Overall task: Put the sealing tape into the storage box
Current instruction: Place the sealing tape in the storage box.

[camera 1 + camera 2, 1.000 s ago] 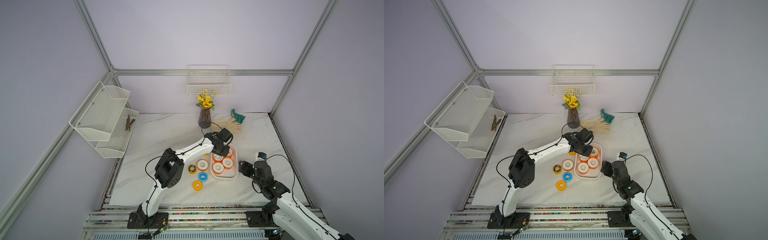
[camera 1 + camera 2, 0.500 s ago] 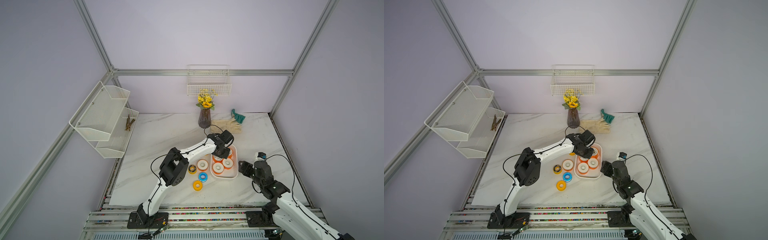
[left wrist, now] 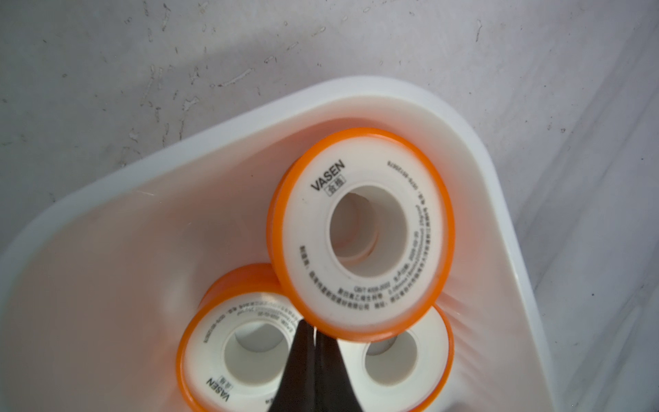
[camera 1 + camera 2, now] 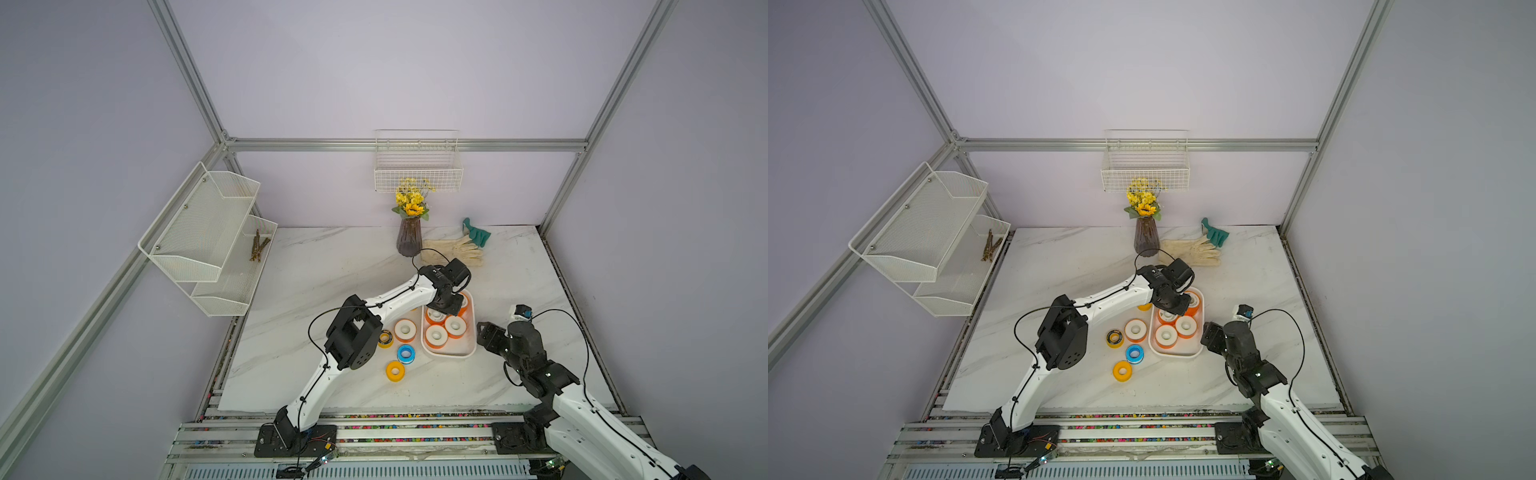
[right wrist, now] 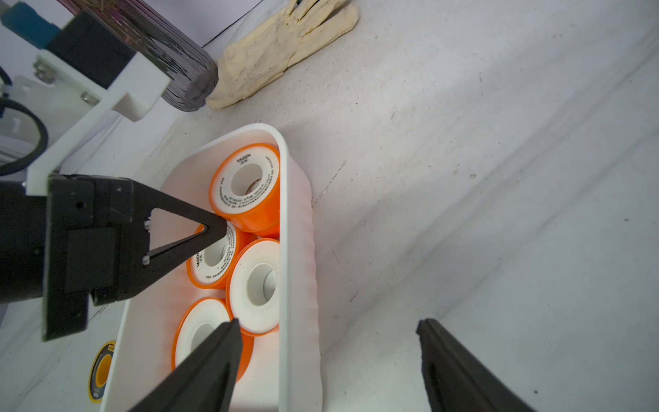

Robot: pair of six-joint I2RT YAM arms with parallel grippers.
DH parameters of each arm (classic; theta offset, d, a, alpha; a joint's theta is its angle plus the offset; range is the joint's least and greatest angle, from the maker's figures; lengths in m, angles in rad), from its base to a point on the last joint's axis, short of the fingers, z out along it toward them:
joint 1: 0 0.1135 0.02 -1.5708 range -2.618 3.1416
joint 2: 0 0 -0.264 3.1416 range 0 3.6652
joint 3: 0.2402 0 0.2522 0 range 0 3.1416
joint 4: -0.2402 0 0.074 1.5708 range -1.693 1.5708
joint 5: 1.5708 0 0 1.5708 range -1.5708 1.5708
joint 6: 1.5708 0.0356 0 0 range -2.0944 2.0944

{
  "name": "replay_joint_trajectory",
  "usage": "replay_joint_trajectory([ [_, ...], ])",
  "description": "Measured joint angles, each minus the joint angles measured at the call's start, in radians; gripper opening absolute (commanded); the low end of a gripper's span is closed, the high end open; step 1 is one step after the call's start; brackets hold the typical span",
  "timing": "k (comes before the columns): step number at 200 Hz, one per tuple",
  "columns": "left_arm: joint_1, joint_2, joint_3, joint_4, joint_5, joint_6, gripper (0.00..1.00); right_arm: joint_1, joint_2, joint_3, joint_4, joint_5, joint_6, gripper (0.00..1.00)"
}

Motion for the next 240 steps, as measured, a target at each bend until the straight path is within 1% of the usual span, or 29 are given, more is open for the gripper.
replay_joint_trajectory([
  [142, 0.004, 0.0, -0.019, -0.011, 0.01, 0.0, 0.0, 0.0, 0.019, 0.0, 0.014, -0.003, -0.002, 0.83],
  [210, 0.006, 0.0, 0.01, -0.009, 0.018, 0.0, 0.0, 0.0, 0.023, 0.0, 0.017, -0.003, -0.003, 0.83],
  [240, 0.007, 0.005, 0.011, -0.009, 0.021, 0.0, 0.02, 0.0, 0.023, 0.0, 0.017, -0.003, -0.003, 0.83],
])
